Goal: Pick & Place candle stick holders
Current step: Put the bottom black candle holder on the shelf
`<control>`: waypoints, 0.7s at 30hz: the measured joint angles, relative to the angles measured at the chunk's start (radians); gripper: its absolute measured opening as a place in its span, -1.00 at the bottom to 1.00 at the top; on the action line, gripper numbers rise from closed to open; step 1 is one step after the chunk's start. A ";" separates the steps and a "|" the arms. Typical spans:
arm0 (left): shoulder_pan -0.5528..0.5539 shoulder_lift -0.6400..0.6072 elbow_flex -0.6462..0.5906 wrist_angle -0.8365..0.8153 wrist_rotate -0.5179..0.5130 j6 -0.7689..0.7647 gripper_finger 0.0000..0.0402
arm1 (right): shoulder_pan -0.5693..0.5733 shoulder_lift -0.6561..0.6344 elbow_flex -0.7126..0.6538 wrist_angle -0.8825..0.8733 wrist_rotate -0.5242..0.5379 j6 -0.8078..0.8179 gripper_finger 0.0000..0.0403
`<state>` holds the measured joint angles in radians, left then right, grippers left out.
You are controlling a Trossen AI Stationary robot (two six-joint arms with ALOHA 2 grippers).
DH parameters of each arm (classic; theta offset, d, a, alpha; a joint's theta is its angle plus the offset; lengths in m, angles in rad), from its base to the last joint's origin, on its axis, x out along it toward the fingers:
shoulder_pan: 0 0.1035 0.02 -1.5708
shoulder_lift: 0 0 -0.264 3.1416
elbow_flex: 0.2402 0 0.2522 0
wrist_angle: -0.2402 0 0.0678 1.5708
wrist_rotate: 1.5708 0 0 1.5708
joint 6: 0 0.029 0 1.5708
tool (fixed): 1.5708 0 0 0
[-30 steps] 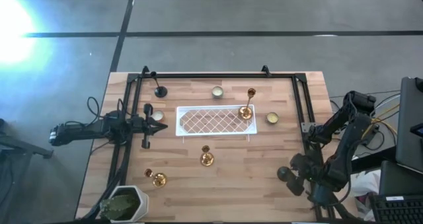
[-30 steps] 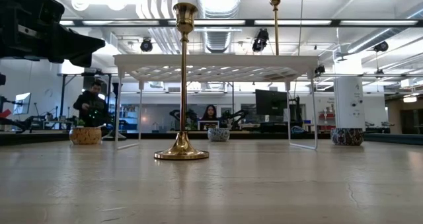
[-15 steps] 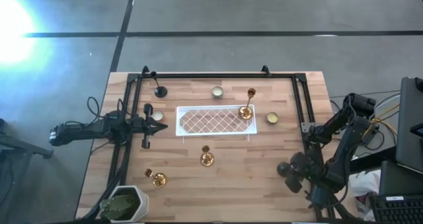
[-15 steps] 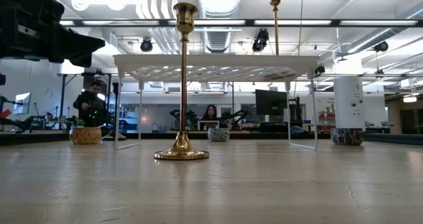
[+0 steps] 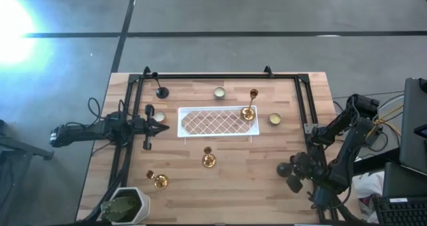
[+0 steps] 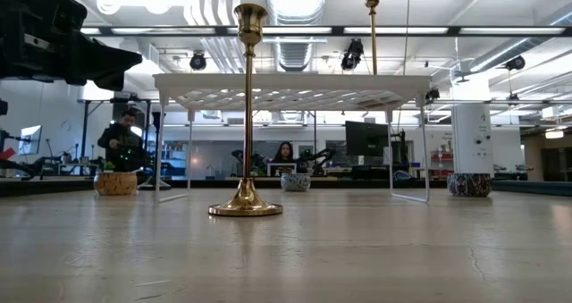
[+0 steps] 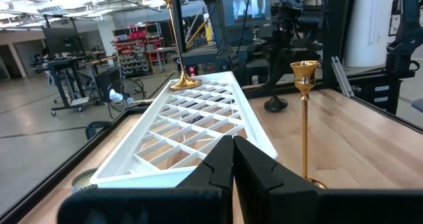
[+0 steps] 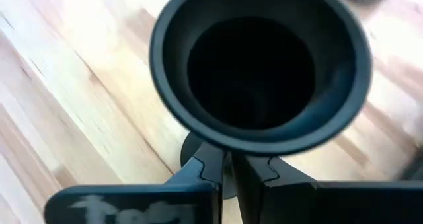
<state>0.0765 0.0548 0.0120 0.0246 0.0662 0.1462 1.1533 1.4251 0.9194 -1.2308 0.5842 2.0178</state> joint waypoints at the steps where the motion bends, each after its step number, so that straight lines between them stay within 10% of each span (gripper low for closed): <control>1: 0.000 0.000 0.000 0.000 0.000 0.000 -0.93 | -0.004 -0.006 0.000 -0.001 0.027 0.000 -0.95; 12: 0.000 0.000 0.000 0.000 0.000 0.000 -0.93 | -0.152 -0.185 0.019 -0.045 0.145 -0.124 -0.96; 21: 0.000 0.000 0.000 0.000 0.000 0.000 -0.93 | -0.369 -0.255 0.252 0.099 0.232 -0.772 -0.96</control>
<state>0.0765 0.0547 0.0117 0.0250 0.0662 0.1460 0.7839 1.1700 1.1716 -1.1321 0.8165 1.2455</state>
